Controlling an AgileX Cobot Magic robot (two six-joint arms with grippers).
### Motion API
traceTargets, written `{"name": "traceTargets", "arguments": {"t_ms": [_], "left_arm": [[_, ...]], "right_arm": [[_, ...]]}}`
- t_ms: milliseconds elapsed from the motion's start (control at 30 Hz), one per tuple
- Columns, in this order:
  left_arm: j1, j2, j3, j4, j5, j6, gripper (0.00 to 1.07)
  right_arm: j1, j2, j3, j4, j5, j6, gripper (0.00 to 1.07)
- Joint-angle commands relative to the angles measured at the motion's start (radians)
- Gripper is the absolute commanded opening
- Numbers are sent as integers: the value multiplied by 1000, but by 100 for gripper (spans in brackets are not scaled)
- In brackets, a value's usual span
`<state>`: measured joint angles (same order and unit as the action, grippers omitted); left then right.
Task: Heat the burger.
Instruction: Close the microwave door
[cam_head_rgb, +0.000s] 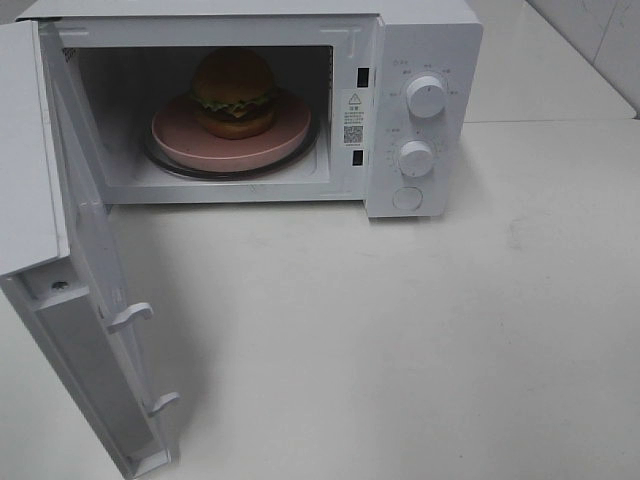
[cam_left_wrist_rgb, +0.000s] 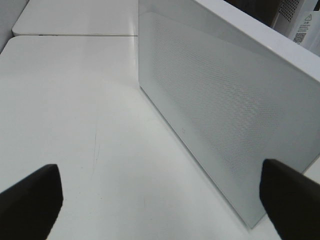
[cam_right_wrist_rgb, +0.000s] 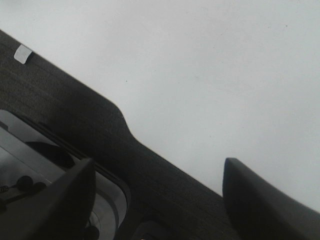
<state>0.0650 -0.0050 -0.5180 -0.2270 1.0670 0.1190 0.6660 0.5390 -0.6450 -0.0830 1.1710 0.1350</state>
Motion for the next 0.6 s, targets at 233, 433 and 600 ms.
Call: {"name": "traceTargets", "arguments": {"t_ms": [233, 433, 600], "left_arm": [[5, -17, 0, -4, 1, -5, 100], [5, -17, 0, -4, 1, -5, 100], [5, -17, 0, -4, 1, -5, 100]], "right_arm": [[-209, -150, 68, -9, -18, 2, 71], [-326, -243, 91, -5, -67, -11, 71], [-406, -306, 92, -5, -104, -11, 71]]}}
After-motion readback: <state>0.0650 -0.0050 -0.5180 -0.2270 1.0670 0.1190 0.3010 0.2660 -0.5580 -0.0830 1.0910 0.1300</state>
